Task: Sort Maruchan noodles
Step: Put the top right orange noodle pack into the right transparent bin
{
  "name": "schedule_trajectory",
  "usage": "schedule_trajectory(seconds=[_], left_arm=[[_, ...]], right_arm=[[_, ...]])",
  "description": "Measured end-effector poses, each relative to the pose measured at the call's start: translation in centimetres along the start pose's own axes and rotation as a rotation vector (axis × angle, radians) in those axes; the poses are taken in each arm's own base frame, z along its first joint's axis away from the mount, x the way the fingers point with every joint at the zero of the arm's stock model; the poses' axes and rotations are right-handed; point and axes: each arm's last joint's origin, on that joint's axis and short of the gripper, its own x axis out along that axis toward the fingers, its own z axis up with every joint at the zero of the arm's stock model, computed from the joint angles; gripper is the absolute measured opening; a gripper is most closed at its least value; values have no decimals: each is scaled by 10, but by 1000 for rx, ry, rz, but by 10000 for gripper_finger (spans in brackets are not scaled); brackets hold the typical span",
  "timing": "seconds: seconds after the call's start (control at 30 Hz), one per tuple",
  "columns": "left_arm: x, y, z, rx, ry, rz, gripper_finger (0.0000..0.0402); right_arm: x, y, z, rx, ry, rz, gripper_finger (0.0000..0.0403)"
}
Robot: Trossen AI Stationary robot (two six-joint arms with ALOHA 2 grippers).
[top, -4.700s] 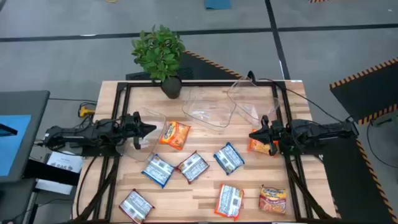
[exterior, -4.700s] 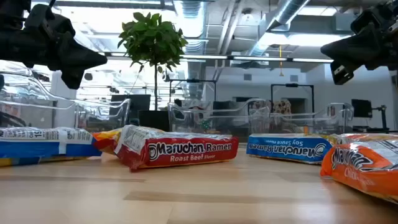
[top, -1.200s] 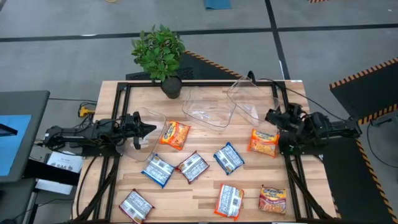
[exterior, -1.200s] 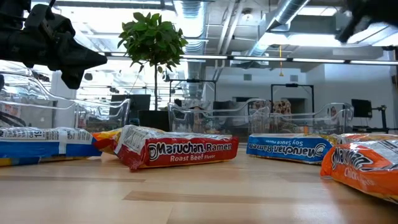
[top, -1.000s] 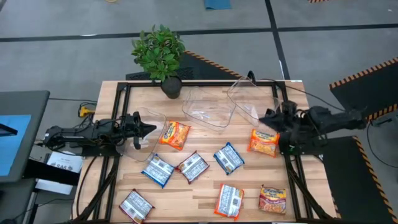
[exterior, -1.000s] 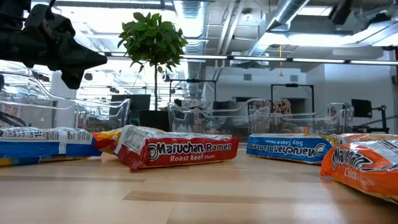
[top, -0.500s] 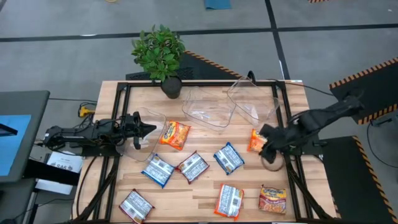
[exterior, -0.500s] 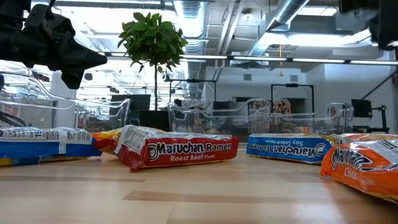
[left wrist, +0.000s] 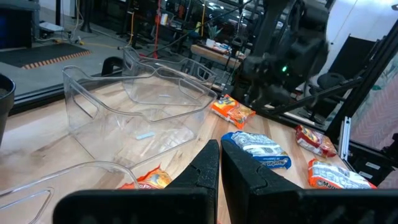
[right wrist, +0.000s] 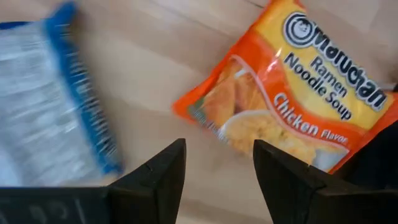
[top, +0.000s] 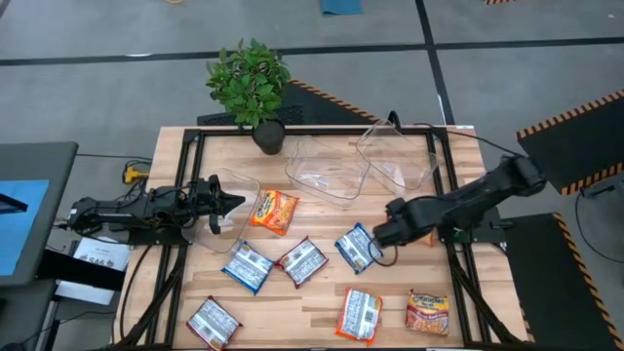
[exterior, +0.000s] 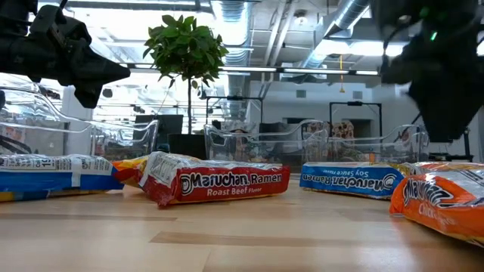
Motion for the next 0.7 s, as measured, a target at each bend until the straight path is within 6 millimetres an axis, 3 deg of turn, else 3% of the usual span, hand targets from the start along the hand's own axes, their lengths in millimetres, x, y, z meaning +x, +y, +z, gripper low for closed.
schedule_trajectory(seconds=[0.3, 0.7], left_arm=[[0, 0, 0, 0, 0, 0, 0], [0, 0, 0, 0, 0, 0, 0]], right_arm=[[33, 17, 4, -42, 25, -146, 212], [48, 27, 5, -68, 8, -159, 198]])
